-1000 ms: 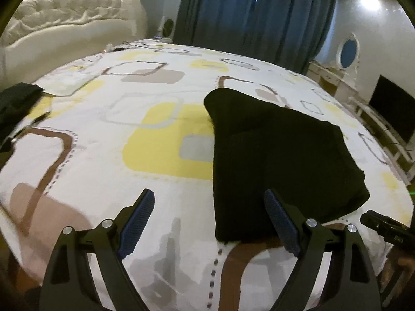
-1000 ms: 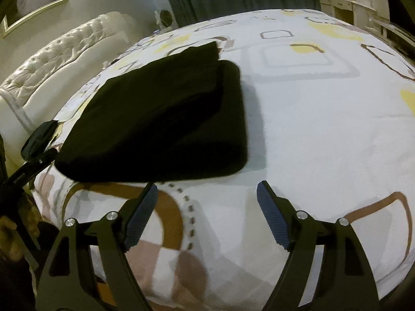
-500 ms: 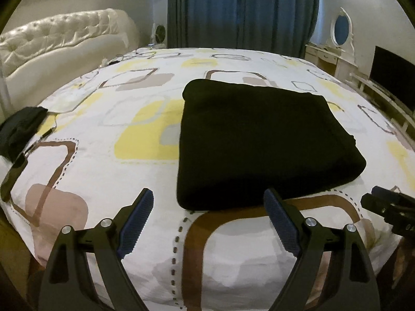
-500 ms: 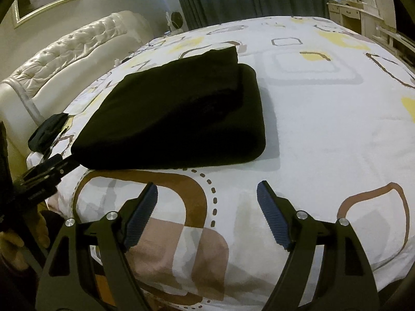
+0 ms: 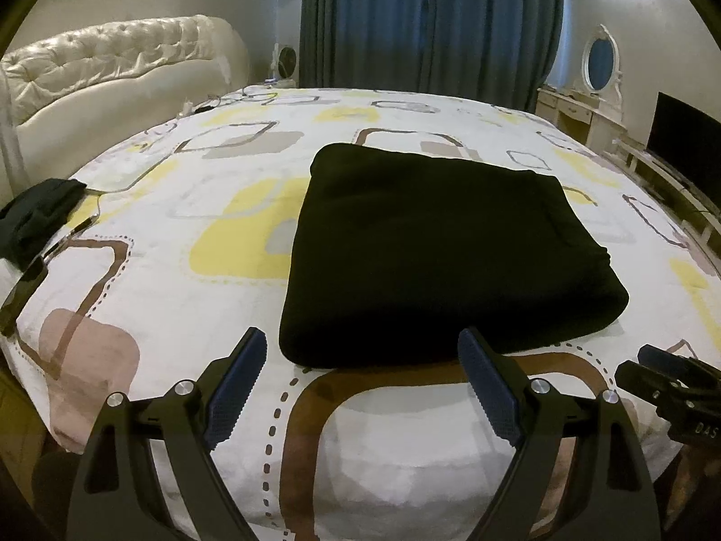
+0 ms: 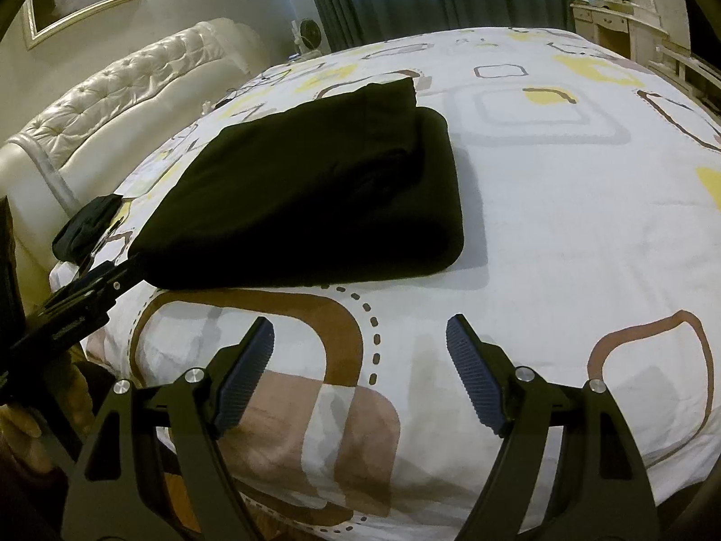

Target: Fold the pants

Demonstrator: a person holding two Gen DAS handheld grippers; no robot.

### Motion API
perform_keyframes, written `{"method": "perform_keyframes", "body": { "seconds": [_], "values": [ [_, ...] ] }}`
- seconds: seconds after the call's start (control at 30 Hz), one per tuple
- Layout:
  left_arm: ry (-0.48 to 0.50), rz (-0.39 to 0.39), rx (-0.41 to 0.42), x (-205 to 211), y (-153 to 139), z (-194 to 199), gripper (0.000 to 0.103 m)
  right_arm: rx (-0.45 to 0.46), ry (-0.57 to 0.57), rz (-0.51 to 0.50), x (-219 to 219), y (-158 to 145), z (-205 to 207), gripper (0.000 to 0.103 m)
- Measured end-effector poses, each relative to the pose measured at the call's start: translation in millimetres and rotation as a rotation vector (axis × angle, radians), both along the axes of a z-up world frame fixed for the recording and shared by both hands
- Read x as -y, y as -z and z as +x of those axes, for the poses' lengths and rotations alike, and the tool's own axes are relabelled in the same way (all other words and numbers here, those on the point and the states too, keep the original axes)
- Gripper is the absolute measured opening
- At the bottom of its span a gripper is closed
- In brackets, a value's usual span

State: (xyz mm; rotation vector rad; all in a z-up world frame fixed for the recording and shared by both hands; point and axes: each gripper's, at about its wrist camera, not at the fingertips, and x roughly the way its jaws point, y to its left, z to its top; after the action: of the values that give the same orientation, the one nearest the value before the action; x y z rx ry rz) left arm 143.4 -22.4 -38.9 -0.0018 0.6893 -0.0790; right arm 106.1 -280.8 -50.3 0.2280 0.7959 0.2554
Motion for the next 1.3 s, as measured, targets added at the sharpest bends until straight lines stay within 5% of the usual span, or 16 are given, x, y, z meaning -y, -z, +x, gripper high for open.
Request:
{"method": "perform_keyframes", "body": {
  "seconds": [0.3,0.67,1.03,1.3],
  "values": [
    [-0.019,0.068,0.021,13.6,-0.2,-2.4,0.086,-0.003,-0.012,-0.001,-5.3,2.5,-1.2,0.079],
    [0.067,-0.02,-0.032,21.0,4.1,1.0,0.086,-0.006,-0.014,0.001,-6.0,3.2,-0.8,0.079],
    [0.005,0.01,-0.074,23.5,10.9,7.8,0.086,-0.011,-0.018,-0.005,-7.3,5.3,-1.5,0.079],
    [0.0,0.023,-0.014,23.8,5.0,3.0,0.086,-0.005,-0.017,0.0,-5.7,5.2,-2.5,0.079]
  ]
}}
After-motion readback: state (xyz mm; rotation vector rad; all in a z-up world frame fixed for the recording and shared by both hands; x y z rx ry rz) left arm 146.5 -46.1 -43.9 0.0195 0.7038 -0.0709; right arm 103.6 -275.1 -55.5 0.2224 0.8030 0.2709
